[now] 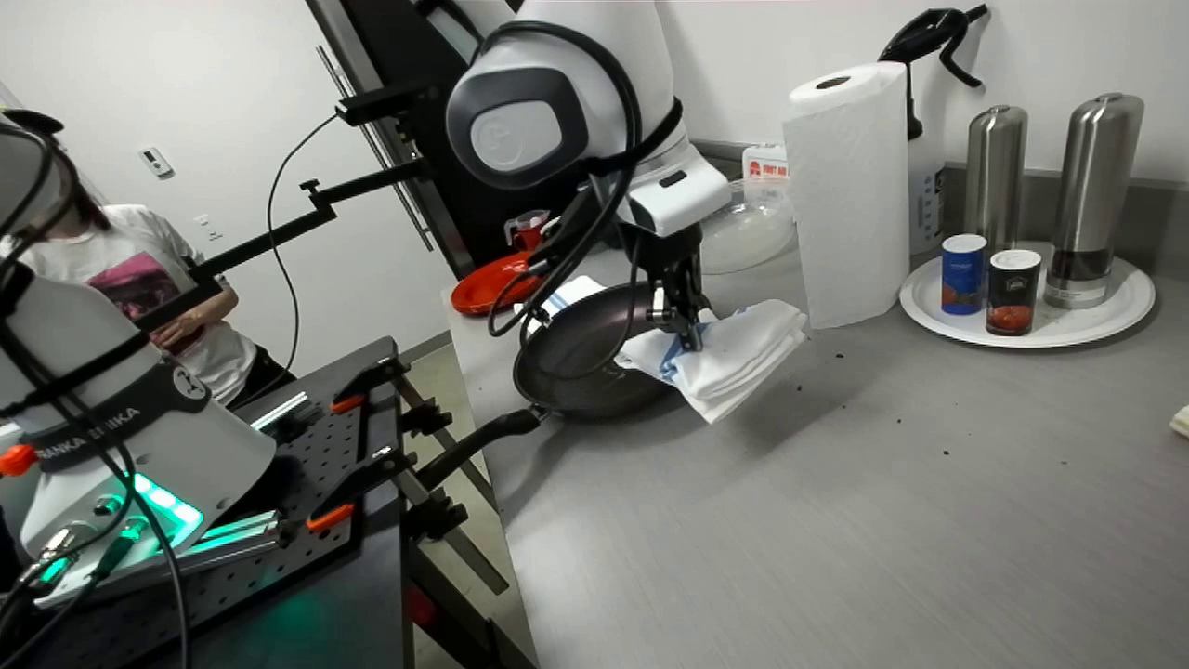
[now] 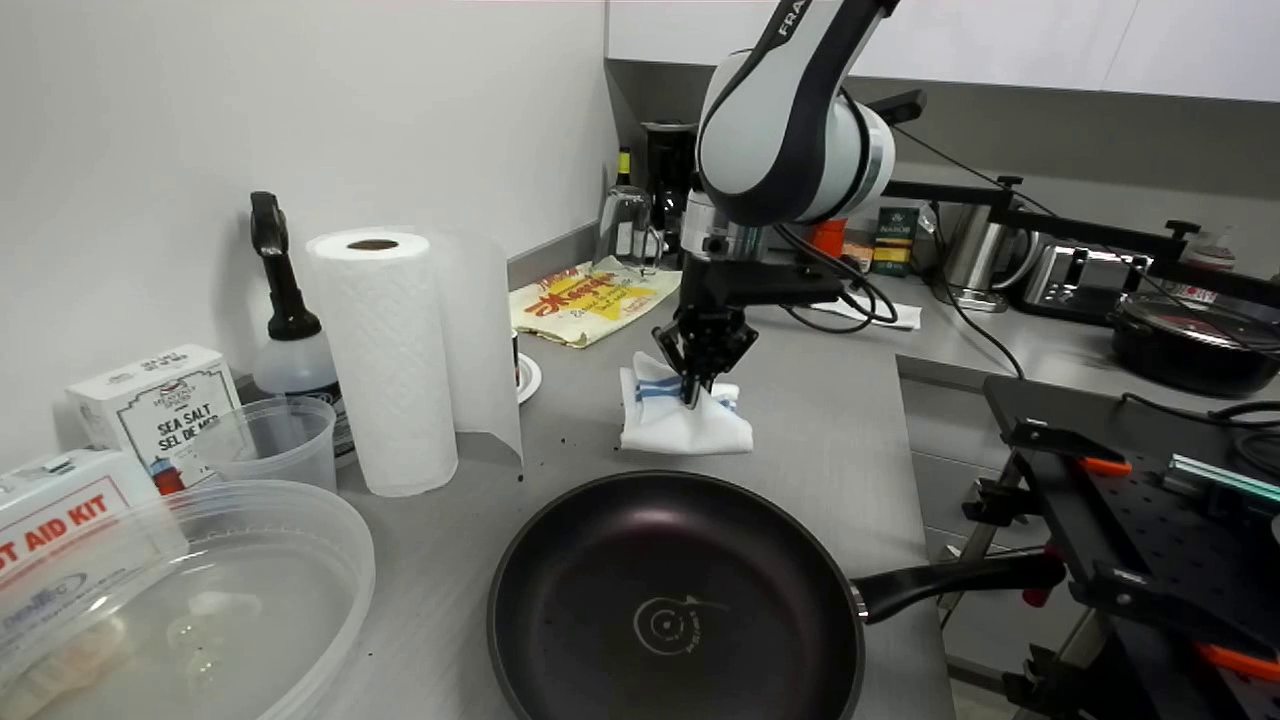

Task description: Pick the cloth and wipe the pan with it

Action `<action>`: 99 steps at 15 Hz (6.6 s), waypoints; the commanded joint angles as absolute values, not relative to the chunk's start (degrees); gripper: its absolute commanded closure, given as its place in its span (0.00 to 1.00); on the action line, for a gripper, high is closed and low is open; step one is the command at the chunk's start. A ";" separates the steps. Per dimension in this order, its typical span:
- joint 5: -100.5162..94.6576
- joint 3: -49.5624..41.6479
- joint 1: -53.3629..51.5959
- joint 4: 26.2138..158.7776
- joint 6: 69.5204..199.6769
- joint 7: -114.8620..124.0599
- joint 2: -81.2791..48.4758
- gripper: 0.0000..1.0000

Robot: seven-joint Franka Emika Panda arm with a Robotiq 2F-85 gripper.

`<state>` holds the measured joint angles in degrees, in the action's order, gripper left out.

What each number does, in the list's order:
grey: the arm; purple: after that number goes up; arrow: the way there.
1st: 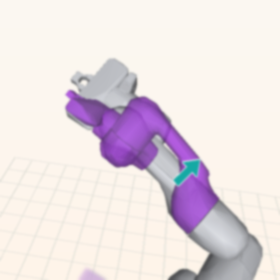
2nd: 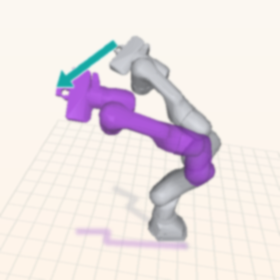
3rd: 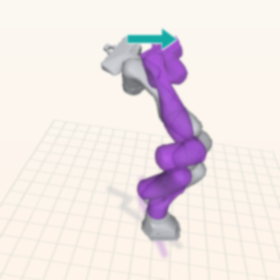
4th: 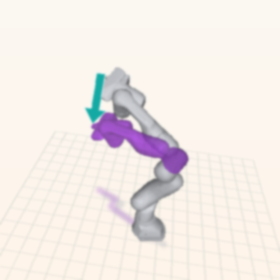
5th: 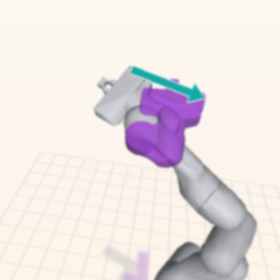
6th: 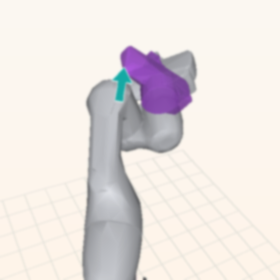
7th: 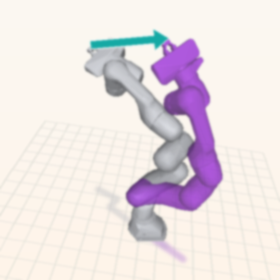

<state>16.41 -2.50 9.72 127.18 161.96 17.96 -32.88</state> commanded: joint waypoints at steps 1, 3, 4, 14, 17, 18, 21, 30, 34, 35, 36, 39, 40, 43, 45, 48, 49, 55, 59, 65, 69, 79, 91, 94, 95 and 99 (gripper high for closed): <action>16.88 -3.26 4.75 133.39 165.77 19.61 -28.60 0.98; 16.87 -3.46 1.43 135.40 168.30 21.92 -28.36 0.98; 16.91 -3.68 -0.71 135.99 169.62 23.71 -28.81 0.98; 15.54 -9.83 -18.23 133.86 174.44 38.08 -35.04 0.98; 14.89 -13.93 -21.37 131.99 176.06 38.56 -37.41 0.98; 14.83 -14.96 -21.84 131.11 176.06 38.36 -38.43 0.98; 14.69 -17.45 -23.04 128.64 175.88 38.15 -41.40 0.98; 15.57 -17.73 -22.31 122.99 174.17 37.88 -48.52 0.98; 15.86 -19.13 -23.99 121.78 175.05 38.98 -50.60 0.98; 15.90 -19.50 -24.48 121.57 175.13 39.27 -51.04 0.98; 15.95 -19.71 -24.84 121.46 175.14 39.53 -51.37 0.98; 15.89 -20.41 -25.95 121.02 174.87 40.52 -52.44 0.98; 15.88 -20.36 -26.08 120.92 174.71 40.75 -52.72 0.98; 15.95 -19.35 -25.55 120.51 173.89 40.92 -53.41 0.98; 15.97 -18.92 -25.40 120.20 173.43 40.95 -54.01 0.98; 15.83 -17.07 -23.98 119.81 172.28 40.00 -53.97 0.98; 15.85 -16.08 -23.16 119.60 171.73 39.68 -53.76 0.98; 16.27 -9.24 -16.74 117.21 166.22 38.67 -52.76 0.98; 16.73 -4.85 -13.13 115.50 161.95 38.62 -52.89 0.98; 17.35 -0.62 -10.11 113.66 157.32 38.41 -53.34 0.98; 18.32 2.12 -8.16 112.68 154.12 37.70 -53.57 0.98; 24.02 7.82 -4.55 109.78 145.79 36.30 -55.07 0.98; 30.53 11.26 2.50 105.75 132.40 28.55 -51.67 0.98; 33.80 11.39 4.20 103.77 125.67 25.61 -51.17 0.98; 34.81 11.03 4.47 103.30 124.02 25.03 -50.84 0.98; 37.78 8.80 4.22 102.39 121.81 23.91 -48.80 0.98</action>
<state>35.09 10.32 4.72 103.06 124.20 25.60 -50.71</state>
